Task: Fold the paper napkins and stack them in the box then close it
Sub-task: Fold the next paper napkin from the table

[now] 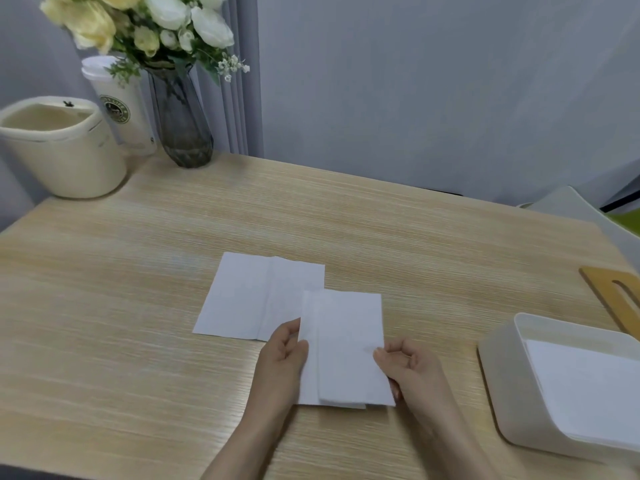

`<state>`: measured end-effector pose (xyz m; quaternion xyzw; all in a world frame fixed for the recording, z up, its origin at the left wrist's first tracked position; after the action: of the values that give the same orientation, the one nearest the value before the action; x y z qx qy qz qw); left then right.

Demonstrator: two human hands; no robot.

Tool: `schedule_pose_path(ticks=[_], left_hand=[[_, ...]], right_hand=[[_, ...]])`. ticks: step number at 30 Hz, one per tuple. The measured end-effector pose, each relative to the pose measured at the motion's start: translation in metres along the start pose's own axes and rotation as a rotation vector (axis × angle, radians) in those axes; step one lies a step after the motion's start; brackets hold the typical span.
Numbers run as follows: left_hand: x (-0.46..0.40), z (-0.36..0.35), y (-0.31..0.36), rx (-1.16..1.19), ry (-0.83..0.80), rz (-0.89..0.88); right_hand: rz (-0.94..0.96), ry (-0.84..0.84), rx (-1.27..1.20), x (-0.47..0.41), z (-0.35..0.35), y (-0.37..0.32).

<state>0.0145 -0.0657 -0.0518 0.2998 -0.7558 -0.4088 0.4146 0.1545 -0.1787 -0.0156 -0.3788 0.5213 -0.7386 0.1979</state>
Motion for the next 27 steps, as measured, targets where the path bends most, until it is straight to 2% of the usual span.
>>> schedule_pose_path(ticks=[27], left_hand=[[0.001,0.003,0.001,0.153,-0.050,0.012]], right_hand=[[0.120,0.018,0.138,-0.002,-0.021,0.003]])
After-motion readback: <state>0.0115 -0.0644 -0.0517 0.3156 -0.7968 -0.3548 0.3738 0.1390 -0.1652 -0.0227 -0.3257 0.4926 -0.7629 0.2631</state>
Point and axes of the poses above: each hand's wrist, its own x-axis away from the middle knuckle, its own z-axis out of the back of the hand, y = z × x, the point moved 2 cm from there along -x, towards the middle knuckle, and after that the axes turned 12 degrees about x, right-handed, at the moved point
